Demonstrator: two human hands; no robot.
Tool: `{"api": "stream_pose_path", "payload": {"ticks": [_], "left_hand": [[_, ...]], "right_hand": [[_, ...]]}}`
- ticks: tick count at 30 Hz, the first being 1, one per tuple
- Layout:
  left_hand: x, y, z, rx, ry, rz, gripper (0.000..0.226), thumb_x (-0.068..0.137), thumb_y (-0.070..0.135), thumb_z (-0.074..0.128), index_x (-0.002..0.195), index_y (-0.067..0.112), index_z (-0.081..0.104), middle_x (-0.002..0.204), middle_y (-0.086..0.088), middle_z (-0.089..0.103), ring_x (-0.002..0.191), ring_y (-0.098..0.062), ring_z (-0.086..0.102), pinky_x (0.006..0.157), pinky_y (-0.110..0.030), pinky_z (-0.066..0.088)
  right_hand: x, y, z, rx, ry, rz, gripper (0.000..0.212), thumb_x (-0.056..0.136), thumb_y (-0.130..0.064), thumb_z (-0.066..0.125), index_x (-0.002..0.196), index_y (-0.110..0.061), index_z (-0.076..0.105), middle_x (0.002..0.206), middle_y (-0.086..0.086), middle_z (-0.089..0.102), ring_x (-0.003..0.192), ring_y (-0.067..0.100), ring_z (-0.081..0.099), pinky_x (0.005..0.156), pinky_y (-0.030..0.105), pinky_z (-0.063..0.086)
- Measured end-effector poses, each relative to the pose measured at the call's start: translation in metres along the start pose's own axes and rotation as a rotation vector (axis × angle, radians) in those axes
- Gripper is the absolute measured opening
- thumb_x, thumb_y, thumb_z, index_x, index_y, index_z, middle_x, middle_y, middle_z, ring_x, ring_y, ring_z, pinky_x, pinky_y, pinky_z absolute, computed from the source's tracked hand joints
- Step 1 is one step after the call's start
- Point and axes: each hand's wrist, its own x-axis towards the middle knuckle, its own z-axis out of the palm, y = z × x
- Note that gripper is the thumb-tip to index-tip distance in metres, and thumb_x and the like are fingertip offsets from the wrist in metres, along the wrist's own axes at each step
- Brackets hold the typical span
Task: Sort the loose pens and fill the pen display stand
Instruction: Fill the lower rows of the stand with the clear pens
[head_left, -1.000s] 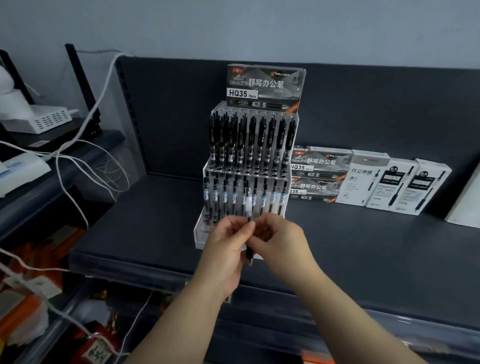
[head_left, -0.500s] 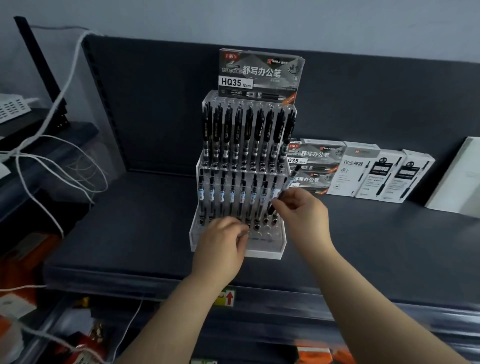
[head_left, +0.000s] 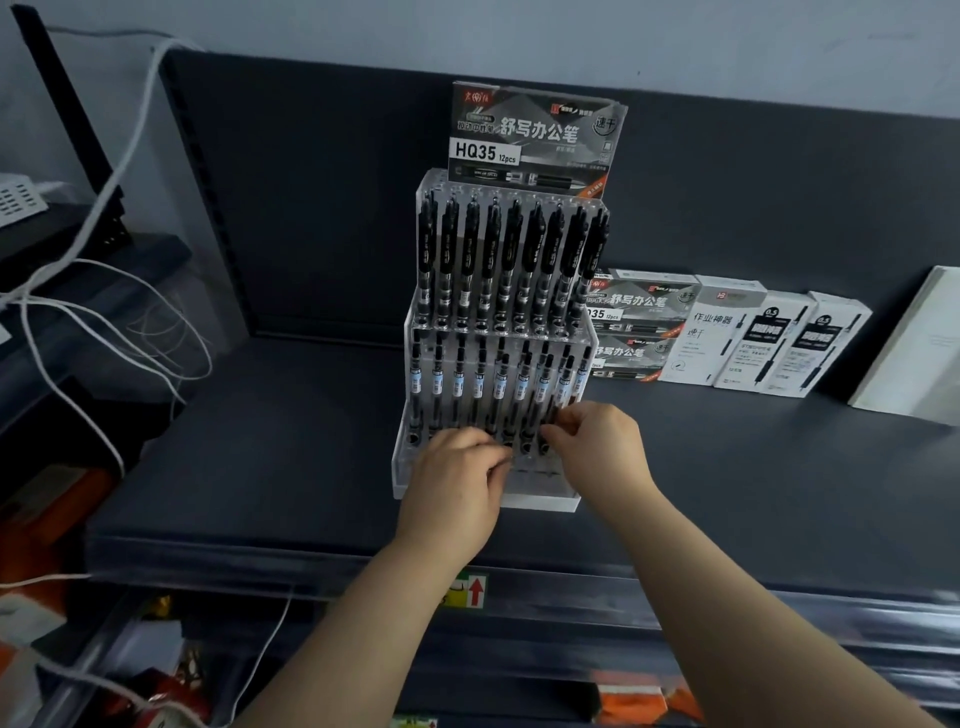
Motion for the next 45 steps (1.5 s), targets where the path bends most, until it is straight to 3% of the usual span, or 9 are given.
{"api": "stream_pose_path", "payload": {"ticks": [9,11,15,19,22,26,32,38,45], "left_hand": [[0.001,0.0,-0.004,-0.023,-0.057,-0.04,0.023,0.091,0.018,0.058,0.111,0.015,0.07,0.105,0.001,0.065,0.104,-0.017,0.053,0.088,-0.021,0.036],[0.001,0.0,-0.011,-0.069,-0.075,-0.081,0.025,0.092,0.021,0.056,0.114,0.015,0.068,0.111,0.003,0.064,0.106,-0.012,0.054,0.087,-0.017,0.036],[0.009,0.019,-0.023,-0.092,-0.003,-0.104,0.025,0.092,0.021,0.057,0.113,0.013,0.068,0.112,0.003,0.064,0.102,-0.009,0.058,0.083,-0.016,0.038],[0.026,0.084,-0.002,-0.086,-0.075,0.018,0.031,0.092,0.024,0.056,0.122,0.017,0.063,0.12,0.007,0.058,0.109,-0.012,0.055,0.088,-0.018,0.037],[0.037,0.136,0.033,-0.054,-0.172,0.114,0.042,0.092,0.031,0.055,0.133,0.023,0.052,0.135,0.008,0.048,0.119,-0.015,0.05,0.1,-0.029,0.04],[0.044,0.214,0.092,0.052,-0.286,0.162,0.056,0.094,0.039,0.049,0.146,0.03,0.03,0.153,0.009,0.025,0.14,-0.013,0.022,0.113,-0.031,0.02],[0.053,0.355,0.182,0.11,-0.433,0.222,0.066,0.095,0.044,0.045,0.15,0.031,0.012,0.159,0.004,0.005,0.146,-0.016,0.002,0.119,-0.038,0.007],[0.056,0.467,0.257,0.114,-0.499,0.249,0.068,0.094,0.048,0.043,0.15,0.032,0.008,0.16,0.003,0.001,0.146,-0.018,0.0,0.118,-0.039,0.006],[0.071,0.544,0.318,0.102,-0.561,0.228,0.068,0.093,0.05,0.044,0.15,0.032,0.01,0.159,0.001,0.005,0.145,-0.019,0.006,0.117,-0.038,0.011]], "right_hand": [[-0.006,0.002,-0.005,-0.035,-0.032,-0.066,0.016,0.088,-0.015,0.057,0.074,-0.012,0.062,0.069,-0.001,0.054,0.069,0.019,0.053,0.056,0.023,0.037],[-0.011,0.007,-0.011,-0.001,-0.041,-0.09,0.013,0.089,-0.017,0.056,0.091,-0.012,0.067,0.077,-0.003,0.057,0.072,0.014,0.053,0.062,0.021,0.037],[-0.019,0.034,-0.037,-0.013,-0.013,-0.101,0.04,0.09,-0.028,0.058,0.127,-0.015,0.052,0.107,0.0,0.057,0.092,0.012,0.052,0.08,0.023,0.042],[-0.033,0.085,-0.076,-0.059,0.062,-0.084,0.063,0.09,-0.041,0.055,0.143,-0.022,0.027,0.13,0.002,0.045,0.119,0.021,0.043,0.094,0.034,0.042],[-0.04,0.129,-0.112,-0.156,0.105,-0.082,0.069,0.09,-0.046,0.052,0.146,-0.023,0.02,0.142,0.003,0.035,0.13,0.024,0.031,0.102,0.035,0.034],[-0.05,0.207,-0.172,-0.276,0.158,-0.102,0.073,0.089,-0.052,0.049,0.148,-0.022,0.016,0.146,0.001,0.032,0.133,0.023,0.029,0.109,0.032,0.026],[-0.066,0.336,-0.278,-0.324,0.16,0.006,0.076,0.089,-0.06,0.039,0.149,-0.026,0.008,0.153,0.002,0.023,0.14,0.024,0.02,0.115,0.036,0.018],[-0.077,0.445,-0.364,-0.387,0.172,0.096,0.075,0.088,-0.062,0.035,0.148,-0.028,0.006,0.152,0.002,0.023,0.141,0.024,0.019,0.116,0.039,0.017],[-0.071,0.529,-0.413,-0.386,0.14,0.156,0.073,0.089,-0.063,0.034,0.148,-0.029,0.009,0.152,0.002,0.024,0.14,0.025,0.019,0.116,0.04,0.016]]}}
